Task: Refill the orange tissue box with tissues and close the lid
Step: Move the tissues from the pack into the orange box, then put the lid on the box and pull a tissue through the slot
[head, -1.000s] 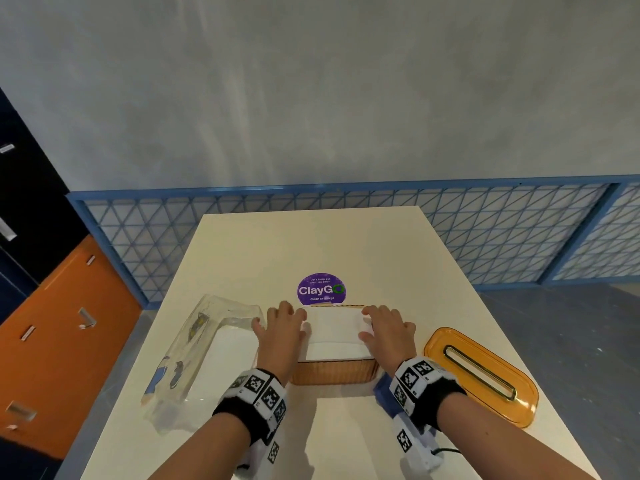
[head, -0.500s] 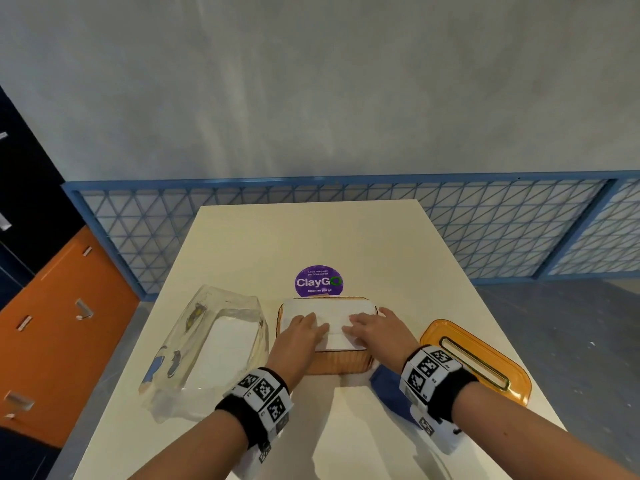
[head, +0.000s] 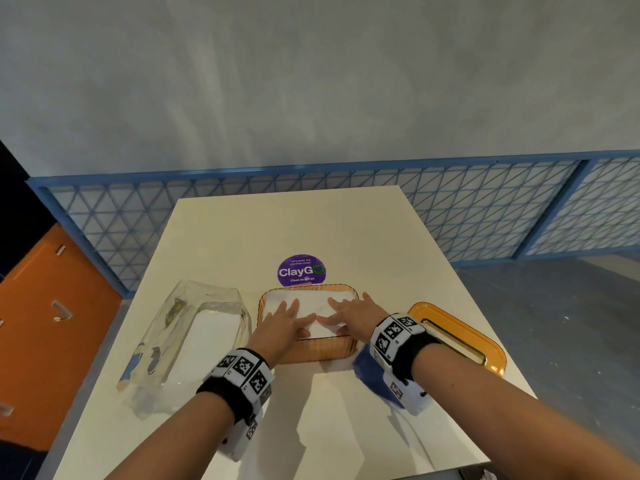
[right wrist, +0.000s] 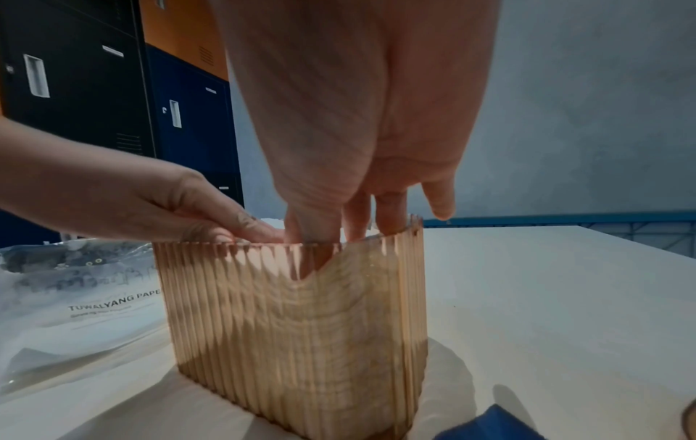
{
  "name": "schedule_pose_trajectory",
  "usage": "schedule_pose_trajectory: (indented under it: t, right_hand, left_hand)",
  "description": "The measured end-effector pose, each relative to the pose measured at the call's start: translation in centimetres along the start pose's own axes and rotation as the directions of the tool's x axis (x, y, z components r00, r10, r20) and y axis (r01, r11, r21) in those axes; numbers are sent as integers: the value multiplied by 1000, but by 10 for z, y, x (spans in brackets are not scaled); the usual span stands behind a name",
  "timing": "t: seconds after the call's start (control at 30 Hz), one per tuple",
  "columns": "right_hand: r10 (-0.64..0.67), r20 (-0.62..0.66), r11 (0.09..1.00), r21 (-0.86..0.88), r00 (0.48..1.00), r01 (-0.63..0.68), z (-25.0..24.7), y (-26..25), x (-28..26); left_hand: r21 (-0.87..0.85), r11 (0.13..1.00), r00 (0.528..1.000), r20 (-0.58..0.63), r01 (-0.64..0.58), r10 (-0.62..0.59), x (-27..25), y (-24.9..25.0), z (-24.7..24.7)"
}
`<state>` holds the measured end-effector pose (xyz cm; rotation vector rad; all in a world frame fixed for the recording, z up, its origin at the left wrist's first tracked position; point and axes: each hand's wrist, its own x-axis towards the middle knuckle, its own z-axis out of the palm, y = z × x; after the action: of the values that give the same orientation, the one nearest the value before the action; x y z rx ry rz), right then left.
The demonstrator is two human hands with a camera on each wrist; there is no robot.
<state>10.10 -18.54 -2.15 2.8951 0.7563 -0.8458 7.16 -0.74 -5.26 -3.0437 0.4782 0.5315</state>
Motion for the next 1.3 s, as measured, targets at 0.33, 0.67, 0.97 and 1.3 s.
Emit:
schedule_pose_trajectory:
  t: [0.33,0.67,0.97,1.3]
  right_hand:
    - [-51,-266,984,153,962,95,18,15,-20]
    - [277,-451,948,271,848,-165,68,103,-66]
    - [561,-17,815,188,828,-548,85,153,-61]
    - [555,5,819,175,832,-547,89,150,-54]
  left_hand:
    - [-20,1000,999,-31,-14,13,7,-4,7]
    - [36,999,996,-81,22,-19,8,4,12]
    - [-32,999,998,-51,22,-23,9,2,12]
    - [-112,992,998,-25,52,-55,11,0,16]
